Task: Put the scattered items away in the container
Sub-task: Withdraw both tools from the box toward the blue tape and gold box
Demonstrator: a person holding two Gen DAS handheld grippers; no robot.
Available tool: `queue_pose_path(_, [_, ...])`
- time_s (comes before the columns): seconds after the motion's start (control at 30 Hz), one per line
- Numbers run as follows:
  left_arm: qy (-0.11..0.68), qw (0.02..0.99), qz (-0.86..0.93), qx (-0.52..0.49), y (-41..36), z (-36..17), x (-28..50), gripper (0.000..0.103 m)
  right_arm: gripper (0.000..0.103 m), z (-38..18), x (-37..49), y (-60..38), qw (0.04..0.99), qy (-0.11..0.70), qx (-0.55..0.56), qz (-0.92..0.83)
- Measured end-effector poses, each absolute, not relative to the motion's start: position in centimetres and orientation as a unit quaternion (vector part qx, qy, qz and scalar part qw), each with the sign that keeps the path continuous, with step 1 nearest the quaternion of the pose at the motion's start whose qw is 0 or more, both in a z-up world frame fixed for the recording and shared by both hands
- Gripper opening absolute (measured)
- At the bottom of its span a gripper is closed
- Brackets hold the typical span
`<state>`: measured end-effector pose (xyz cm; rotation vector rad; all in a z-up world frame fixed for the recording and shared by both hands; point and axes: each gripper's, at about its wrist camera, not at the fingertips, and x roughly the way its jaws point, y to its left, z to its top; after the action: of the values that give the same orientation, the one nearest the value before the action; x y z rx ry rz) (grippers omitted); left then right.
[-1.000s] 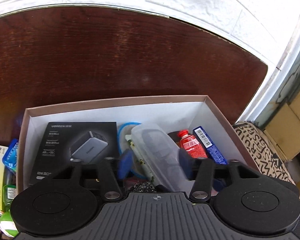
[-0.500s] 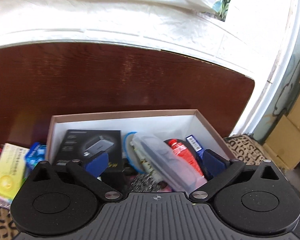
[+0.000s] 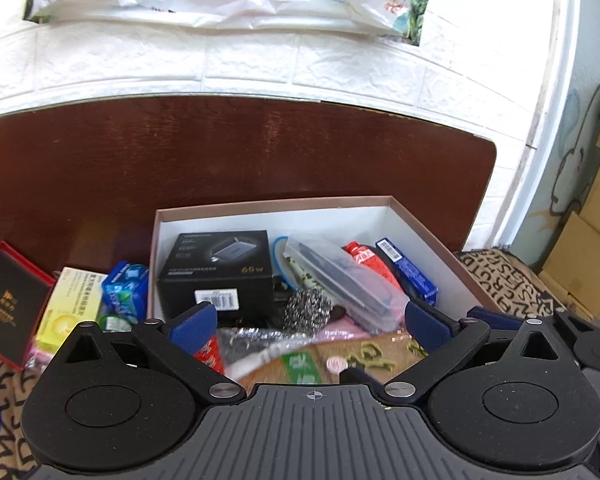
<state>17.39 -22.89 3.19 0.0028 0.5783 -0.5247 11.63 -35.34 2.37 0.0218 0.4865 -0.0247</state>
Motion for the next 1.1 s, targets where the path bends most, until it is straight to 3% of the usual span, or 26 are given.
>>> queue_pose_path(0.3, [0.28, 0.928, -0.246, -0.013, -19.0, 1.7, 12.5, 0.103, 0.103, 2.6, 7.3, -32.2, 0.973, 0.23, 0.02, 0.023])
queue_pose_path(0.57, [0.312, 0.926, -0.205, -0.059, -11.8, -1.8, 9.1, 0.103, 0.103, -0.4, 5.7, -26.1, 0.965, 0.246, -0.023, 0.082])
queue_pose_path(1.1, [0.33, 0.929, -0.093, -0.14, 0.9, -5.1, 9.1, 0.103, 0.103, -4.5, 7.9, -17.1, 0.945, 0.286, -0.066, 0.146])
